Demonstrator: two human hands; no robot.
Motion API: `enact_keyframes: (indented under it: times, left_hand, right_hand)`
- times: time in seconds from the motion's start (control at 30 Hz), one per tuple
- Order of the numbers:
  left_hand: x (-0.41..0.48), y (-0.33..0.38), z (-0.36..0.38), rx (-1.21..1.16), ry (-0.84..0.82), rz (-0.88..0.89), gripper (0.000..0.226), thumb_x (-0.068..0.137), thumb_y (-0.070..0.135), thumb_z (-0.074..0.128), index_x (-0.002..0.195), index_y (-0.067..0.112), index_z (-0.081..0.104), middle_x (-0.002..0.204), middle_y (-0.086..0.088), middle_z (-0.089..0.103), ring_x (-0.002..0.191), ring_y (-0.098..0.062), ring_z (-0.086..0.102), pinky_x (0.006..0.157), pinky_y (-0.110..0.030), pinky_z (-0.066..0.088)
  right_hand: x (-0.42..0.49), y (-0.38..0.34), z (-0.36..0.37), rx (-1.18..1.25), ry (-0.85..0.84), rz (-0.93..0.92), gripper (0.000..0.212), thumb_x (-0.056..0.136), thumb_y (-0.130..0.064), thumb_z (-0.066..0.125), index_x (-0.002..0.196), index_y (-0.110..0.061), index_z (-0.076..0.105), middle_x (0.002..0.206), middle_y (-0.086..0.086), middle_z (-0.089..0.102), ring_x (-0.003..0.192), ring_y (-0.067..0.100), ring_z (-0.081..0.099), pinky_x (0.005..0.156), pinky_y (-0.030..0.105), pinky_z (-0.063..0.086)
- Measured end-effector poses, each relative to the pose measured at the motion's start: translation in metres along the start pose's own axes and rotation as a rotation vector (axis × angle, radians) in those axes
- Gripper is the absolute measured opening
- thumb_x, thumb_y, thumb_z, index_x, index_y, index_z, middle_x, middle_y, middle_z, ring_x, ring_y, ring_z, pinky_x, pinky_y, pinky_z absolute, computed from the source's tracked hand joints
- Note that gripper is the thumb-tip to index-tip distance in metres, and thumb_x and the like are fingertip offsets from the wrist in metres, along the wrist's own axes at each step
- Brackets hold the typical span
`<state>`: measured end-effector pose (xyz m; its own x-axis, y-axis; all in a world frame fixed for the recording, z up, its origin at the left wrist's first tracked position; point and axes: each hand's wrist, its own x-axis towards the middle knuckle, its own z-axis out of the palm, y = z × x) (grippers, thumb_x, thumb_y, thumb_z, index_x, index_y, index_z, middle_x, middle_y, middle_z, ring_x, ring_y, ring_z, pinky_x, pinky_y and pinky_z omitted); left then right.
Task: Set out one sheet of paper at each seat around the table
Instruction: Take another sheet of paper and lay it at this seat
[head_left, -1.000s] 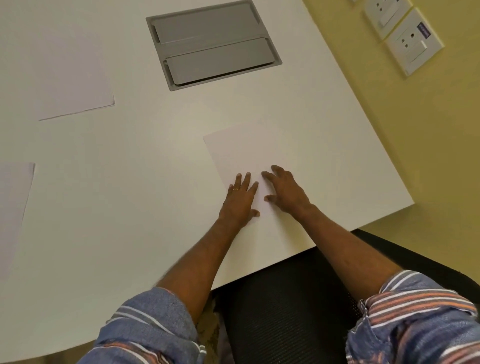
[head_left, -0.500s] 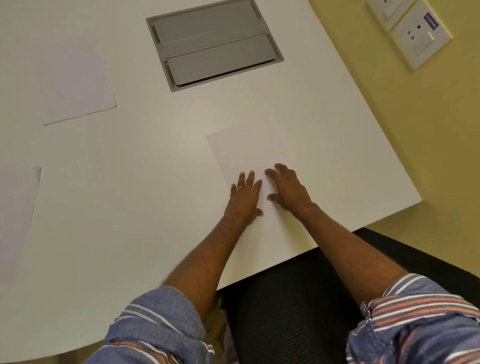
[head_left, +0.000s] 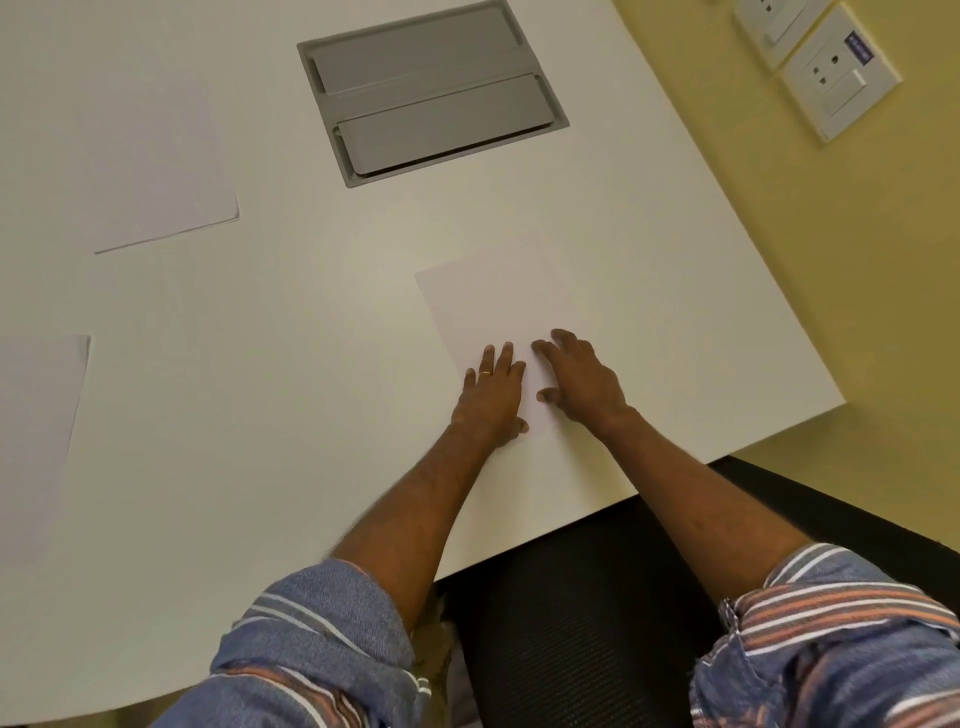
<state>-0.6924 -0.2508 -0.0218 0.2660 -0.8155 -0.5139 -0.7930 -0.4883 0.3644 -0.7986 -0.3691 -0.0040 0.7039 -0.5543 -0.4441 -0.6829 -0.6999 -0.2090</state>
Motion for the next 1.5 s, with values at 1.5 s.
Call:
enact_keyframes:
  times: [1.5]
  left_hand:
    - [-0.111, -0.068, -0.091, 0.156, 0.531, -0.188, 0.067, 0.107, 0.047, 0.023, 0.16, 0.012, 0.001, 0.169, -0.009, -0.001, 0.156, -0.026, -0.002, 0.127, -0.045, 0.005]
  right_hand:
    - [-0.036, -0.101, -0.046, 0.012, 0.27, -0.029, 0.076, 0.103, -0.052, 0.036, 0.161, -0.016, 0.0, 0.168, 0.008, -0.008, 0.156, 0.028, -0.002, 0.124, 0.05, 0.019]
